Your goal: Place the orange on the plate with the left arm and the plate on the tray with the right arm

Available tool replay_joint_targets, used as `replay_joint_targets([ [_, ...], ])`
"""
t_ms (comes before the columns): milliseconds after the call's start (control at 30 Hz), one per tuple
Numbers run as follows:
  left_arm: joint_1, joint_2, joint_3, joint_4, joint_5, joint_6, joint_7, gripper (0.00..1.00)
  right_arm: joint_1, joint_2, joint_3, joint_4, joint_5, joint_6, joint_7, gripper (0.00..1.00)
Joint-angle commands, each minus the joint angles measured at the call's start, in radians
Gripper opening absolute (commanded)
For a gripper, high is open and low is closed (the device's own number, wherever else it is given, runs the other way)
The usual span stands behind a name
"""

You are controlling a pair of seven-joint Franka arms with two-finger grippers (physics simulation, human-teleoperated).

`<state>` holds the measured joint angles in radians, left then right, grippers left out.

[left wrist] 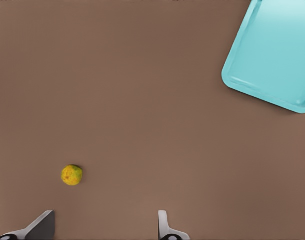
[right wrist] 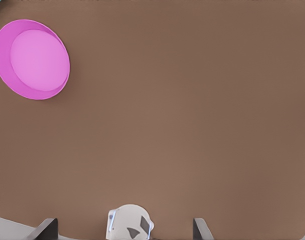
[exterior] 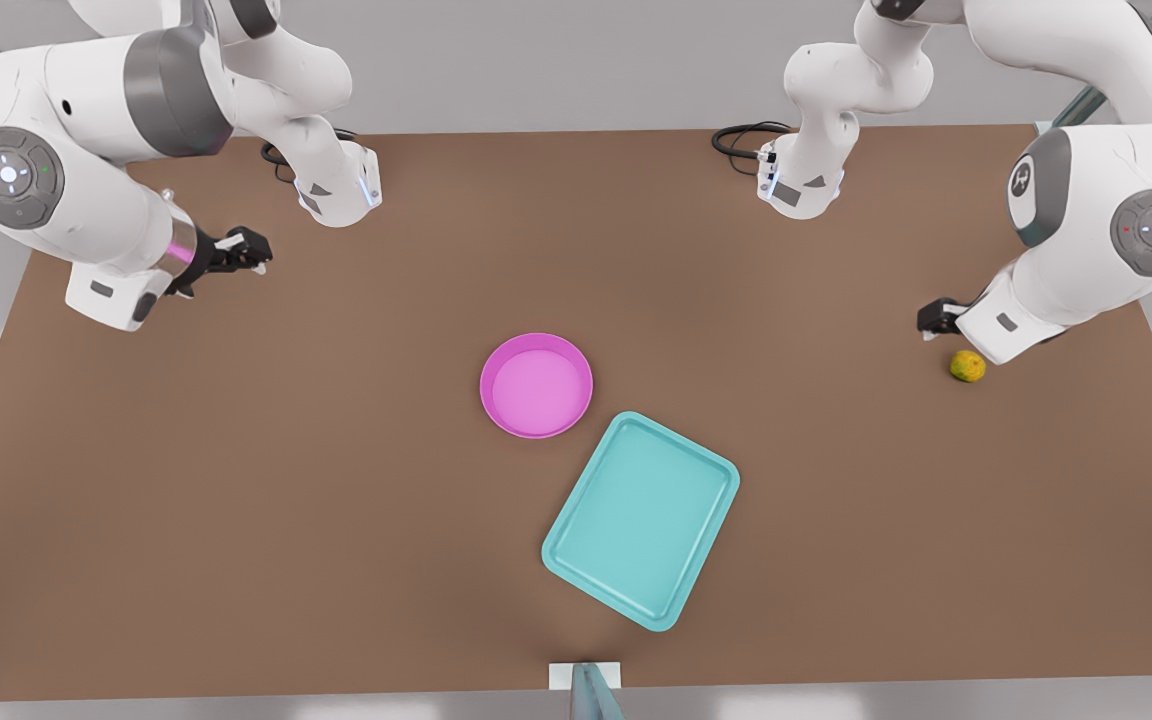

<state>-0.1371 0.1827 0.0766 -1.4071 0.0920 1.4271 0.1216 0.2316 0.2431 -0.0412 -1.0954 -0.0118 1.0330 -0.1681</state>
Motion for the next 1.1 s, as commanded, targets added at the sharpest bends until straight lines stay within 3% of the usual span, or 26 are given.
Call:
replay_joint_targets([
  [0,0.002,0.000,0.000,0.000,0.011,0.042,0.038,1.00,0.000,-0.001,0.000,0.000,-0.002,0.052,0.059,1.00],
  [100,0.056,0.038,0.017,-0.084,0.012,0.087,0.023,1.00,0.000,0.001,0.000,0.000,-0.002,0.052,0.059,1.00],
  [167,0.228,0.112,0.032,-0.245,0.011,0.406,0.119,1.00,0.000,0.002,0.000,0.000,-0.003,0.052,0.059,1.00],
  [200,0.295,0.164,0.034,-0.253,0.011,0.510,0.240,1.00,0.000,0.002,0.000,0.000,-0.003,0.052,0.059,1.00],
  [333,0.320,0.207,0.135,-0.389,-0.005,0.719,0.521,1.00,-0.001,0.004,0.000,-0.007,-0.002,0.053,0.059,1.00],
  [533,0.323,0.314,0.146,-0.547,-0.084,0.940,0.532,1.00,-0.012,0.001,0.000,-0.023,0.006,0.053,0.061,1.00],
  [600,0.323,0.268,0.150,-0.621,-0.084,0.932,0.532,1.00,-0.012,0.001,0.000,-0.023,0.006,0.053,0.059,1.00],
  [1067,0.335,0.287,0.192,-0.696,-0.070,0.943,0.553,1.00,-0.026,-0.027,0.001,-0.086,0.013,0.071,0.059,1.00],
])
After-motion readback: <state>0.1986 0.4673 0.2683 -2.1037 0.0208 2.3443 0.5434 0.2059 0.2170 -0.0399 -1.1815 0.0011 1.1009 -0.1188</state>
